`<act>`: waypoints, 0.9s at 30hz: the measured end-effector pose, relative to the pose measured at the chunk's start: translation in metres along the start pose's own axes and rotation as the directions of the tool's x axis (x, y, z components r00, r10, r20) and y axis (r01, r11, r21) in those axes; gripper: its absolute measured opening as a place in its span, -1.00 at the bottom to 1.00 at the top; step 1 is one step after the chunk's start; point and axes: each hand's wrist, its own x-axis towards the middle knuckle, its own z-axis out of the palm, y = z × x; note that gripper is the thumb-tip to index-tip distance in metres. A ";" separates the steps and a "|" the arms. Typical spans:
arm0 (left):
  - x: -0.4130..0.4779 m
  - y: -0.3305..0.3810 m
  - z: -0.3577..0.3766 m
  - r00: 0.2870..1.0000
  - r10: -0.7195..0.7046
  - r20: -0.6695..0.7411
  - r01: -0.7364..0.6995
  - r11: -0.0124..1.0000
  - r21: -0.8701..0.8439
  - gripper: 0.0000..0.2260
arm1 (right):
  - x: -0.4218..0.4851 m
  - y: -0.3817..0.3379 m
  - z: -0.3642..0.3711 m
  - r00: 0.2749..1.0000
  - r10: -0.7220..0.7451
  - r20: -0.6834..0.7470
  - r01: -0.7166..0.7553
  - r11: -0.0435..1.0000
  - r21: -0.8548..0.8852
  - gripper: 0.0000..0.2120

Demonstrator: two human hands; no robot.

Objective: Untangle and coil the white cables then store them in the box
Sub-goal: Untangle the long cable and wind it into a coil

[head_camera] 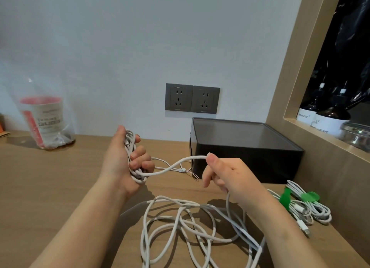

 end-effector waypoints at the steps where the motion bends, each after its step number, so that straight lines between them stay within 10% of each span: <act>1: 0.000 0.000 0.000 1.000 -0.003 0.009 0.003 1.000 -0.018 -0.59 | 0.000 0.001 -0.001 1.000 0.005 -0.010 -0.004 1.000 0.014 -0.37; 9: 0.000 0.001 -0.003 0.972 -0.037 0.233 0.056 0.996 -0.076 -0.72 | 0.007 0.015 -0.005 0.994 0.082 -0.073 -0.097 0.967 -0.237 -0.66; 14: 0.004 0.001 -0.013 0.744 -0.171 0.646 0.350 0.923 -0.158 -0.85 | 0.007 0.015 -0.002 0.984 0.106 -0.142 -0.150 0.927 -0.345 -0.67; 23: 0.013 -0.001 -0.022 0.689 -0.292 0.663 0.485 0.866 -0.123 -0.71 | 0.004 0.026 -0.029 0.679 -0.131 -0.722 -0.239 0.891 -0.386 -0.56; 27: 0.007 -0.001 -0.015 0.758 -0.232 0.609 0.354 0.931 -0.086 -0.75 | 0.006 0.021 -0.025 0.752 -0.022 -0.659 -0.148 0.968 -0.202 -0.55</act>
